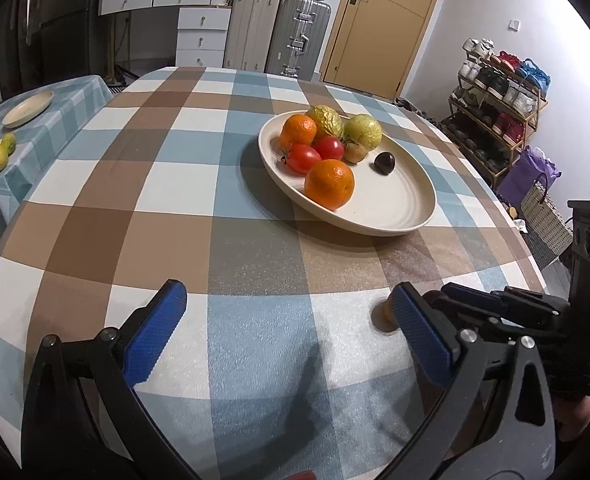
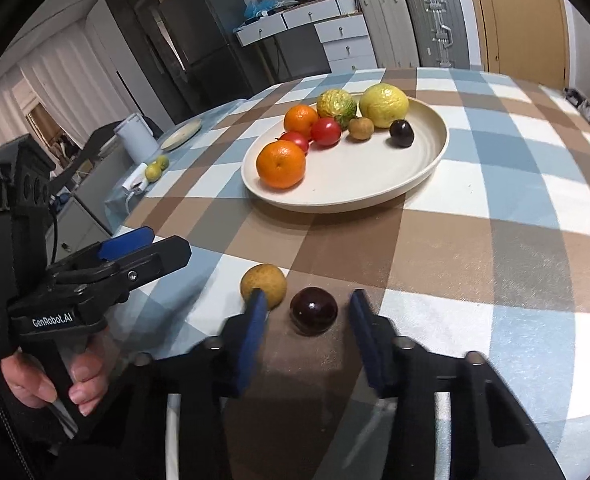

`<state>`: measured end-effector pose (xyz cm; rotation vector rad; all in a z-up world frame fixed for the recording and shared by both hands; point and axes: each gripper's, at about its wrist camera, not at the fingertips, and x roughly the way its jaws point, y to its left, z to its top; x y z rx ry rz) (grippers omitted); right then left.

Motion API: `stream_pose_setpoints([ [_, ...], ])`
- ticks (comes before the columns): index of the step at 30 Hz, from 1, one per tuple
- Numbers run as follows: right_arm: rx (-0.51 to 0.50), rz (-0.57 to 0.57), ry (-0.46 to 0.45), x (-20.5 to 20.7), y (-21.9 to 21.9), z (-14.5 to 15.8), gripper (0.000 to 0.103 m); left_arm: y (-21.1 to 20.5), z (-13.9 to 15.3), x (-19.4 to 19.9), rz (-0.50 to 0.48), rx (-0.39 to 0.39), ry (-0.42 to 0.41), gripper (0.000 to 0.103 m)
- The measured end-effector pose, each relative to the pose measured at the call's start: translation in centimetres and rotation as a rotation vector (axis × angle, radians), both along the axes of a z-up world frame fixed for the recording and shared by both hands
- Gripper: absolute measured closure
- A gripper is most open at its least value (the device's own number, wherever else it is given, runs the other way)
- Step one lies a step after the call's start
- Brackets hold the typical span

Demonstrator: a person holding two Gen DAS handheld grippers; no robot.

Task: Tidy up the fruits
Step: 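Grasp the second dark plum with the right gripper while the left gripper grasps the brown fruit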

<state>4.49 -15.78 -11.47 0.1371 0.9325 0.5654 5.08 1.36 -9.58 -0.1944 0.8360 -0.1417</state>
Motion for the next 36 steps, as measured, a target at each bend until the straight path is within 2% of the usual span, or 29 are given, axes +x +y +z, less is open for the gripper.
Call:
stream_pose_setpoints([
  [1,-0.016,0.0,-0.008,0.0,0.1,0.0,0.077,0.0,-0.1,0.2,0.0,-0.004,0.003,0.001],
  [4,-0.01,0.01,-0.002,0.2,-0.2,-0.1,0.079,-0.2,-0.3,0.5,-0.007,-0.009,0.013,0.001],
  [13,0.075,-0.014,-0.012,0.4,-1.9,0.4,0.079,-1.9,-0.7,1.3,-0.064,-0.013,0.034,0.001],
  [28,0.117,-0.022,-0.054,0.0,-4.0,1.1,0.079,-6.1,-1.1,2.3,-0.147,0.024,0.067,0.002],
  [30,0.116,-0.016,-0.06,-0.1,-4.1,1.1,0.079,-6.4,-1.2,2.4,-0.159,0.006,0.074,0.002],
  [33,0.123,-0.015,-0.062,-0.2,-4.3,1.1,0.079,-6.7,-1.3,2.4,-0.175,-0.001,0.083,0.008],
  [36,0.129,-0.01,-0.062,-0.1,-4.5,1.0,0.079,-7.2,-1.5,2.3,-0.181,0.022,0.099,0.019],
])
